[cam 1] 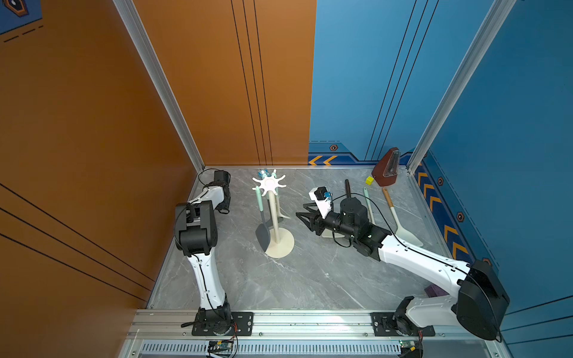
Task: Take the spatula off the kitchen utensil rack
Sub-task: Place the spatula at the center of the board.
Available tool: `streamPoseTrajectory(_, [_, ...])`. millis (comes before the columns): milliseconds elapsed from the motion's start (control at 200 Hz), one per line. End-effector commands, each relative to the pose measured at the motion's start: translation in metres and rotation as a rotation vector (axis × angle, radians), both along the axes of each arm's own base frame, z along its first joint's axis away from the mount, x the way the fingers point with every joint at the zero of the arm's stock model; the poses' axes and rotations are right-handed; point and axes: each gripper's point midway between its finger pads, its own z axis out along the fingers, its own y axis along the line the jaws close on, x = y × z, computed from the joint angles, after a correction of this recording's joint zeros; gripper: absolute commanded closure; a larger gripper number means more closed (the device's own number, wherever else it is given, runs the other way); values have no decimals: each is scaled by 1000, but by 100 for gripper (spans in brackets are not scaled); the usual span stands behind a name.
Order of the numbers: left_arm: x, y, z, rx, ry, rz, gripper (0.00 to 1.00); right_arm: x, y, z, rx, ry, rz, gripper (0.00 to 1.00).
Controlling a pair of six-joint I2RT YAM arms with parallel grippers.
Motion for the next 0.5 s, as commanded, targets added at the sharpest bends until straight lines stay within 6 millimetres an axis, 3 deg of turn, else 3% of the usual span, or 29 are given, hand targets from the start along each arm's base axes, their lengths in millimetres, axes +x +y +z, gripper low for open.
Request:
streamPoseTrajectory(0, [1, 7, -3, 16, 15, 12, 100, 1, -1, -3, 6, 17, 4, 52])
streamPoseTrajectory(220, [2, 9, -8, 15, 23, 21, 100, 0, -2, -4, 4, 20, 5, 52])
streamPoseTrajectory(495, [5, 0, -13, -24, 20, 0, 77, 1, -4, -7, -1, 25, 0, 52])
